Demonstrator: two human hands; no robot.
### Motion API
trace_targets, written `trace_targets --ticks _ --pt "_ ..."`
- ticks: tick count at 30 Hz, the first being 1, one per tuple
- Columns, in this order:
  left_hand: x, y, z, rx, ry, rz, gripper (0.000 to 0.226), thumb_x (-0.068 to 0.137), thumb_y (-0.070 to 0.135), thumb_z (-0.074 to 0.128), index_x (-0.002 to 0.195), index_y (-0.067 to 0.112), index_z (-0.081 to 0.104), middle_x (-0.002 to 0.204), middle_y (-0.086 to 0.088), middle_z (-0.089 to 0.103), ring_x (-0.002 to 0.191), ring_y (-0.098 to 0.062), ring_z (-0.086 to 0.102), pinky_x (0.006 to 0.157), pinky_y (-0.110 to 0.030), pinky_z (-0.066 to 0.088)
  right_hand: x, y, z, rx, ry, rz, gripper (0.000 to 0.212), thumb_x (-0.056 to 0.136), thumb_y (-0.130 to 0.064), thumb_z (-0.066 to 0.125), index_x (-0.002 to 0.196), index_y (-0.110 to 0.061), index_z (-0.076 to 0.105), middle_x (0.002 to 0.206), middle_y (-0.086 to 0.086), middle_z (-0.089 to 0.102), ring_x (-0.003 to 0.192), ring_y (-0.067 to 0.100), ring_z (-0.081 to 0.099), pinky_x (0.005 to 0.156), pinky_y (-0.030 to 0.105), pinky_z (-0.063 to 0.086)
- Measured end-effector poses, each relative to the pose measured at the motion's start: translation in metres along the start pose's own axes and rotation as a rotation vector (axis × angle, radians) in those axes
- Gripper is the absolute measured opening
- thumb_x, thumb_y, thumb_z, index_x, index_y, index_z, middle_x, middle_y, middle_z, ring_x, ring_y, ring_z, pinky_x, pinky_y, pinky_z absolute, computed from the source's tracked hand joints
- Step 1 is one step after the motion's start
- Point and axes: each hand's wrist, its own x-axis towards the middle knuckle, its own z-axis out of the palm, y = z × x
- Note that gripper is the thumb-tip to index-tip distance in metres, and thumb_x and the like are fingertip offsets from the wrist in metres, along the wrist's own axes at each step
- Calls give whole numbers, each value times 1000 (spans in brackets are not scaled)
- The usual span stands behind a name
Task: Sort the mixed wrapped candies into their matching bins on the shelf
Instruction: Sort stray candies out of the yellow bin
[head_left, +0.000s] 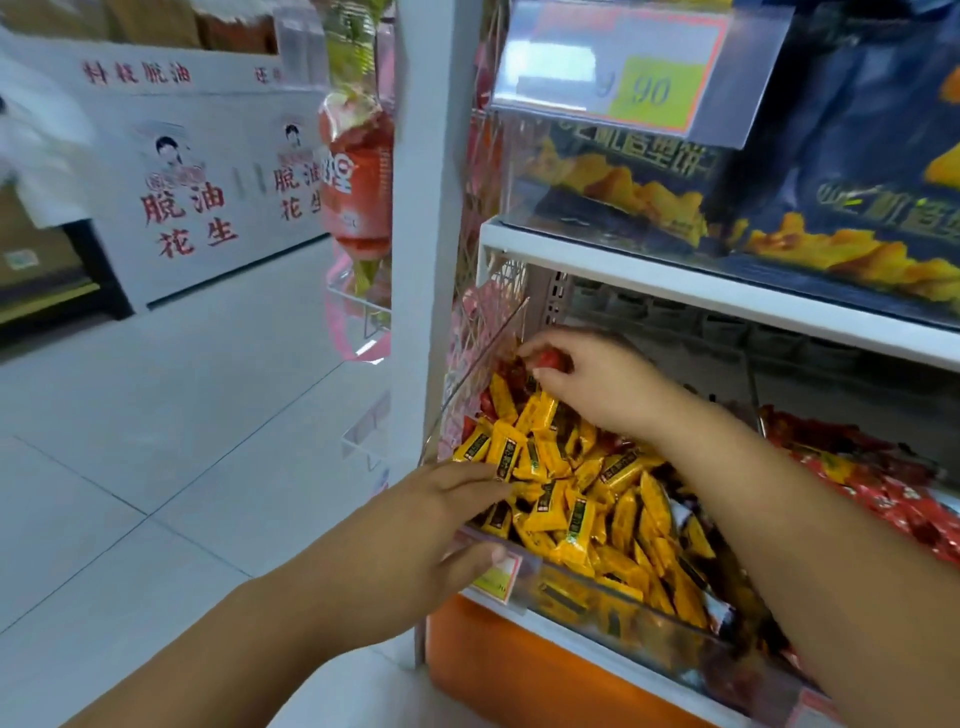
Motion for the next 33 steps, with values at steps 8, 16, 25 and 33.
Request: trace_targets --ticks 8,16,25,33 --pt "1 -3 0 4 14 -35 52 96 51 44 146 46 28 153 27 20 140 6 16 112 -15 14 59 11 36 -268 -269 178 61 92 -10 56 147 -25 36 149 12 39 109 25 58 63 19 45" --pt "1 -5 2 -6 11 -36 51 97 51 45 145 45 30 154 24 22 140 3 17 112 -17 16 44 7 38 -262 -218 97 46 92 -18 62 137 -20 52 142 8 49 122 24 51 91 24 40" --pt "4 7 2 5 2 -32 53 96 48 47 146 45 27 156 23 14 143 -1 15 111 -18 19 -36 18 -27 297 -155 206 23 91 -17 65 114 -19 64 89 1 69 67 5 63 63 17 52" --pt "16 35 15 115 -17 -34 80 72 77 13 147 48 20 159 15 6 147 -11 7 119 -37 19 -126 39 -56 469 234 267 21 95 -17 59 109 -32 63 82 3 67 62 11 60 54 20 46"
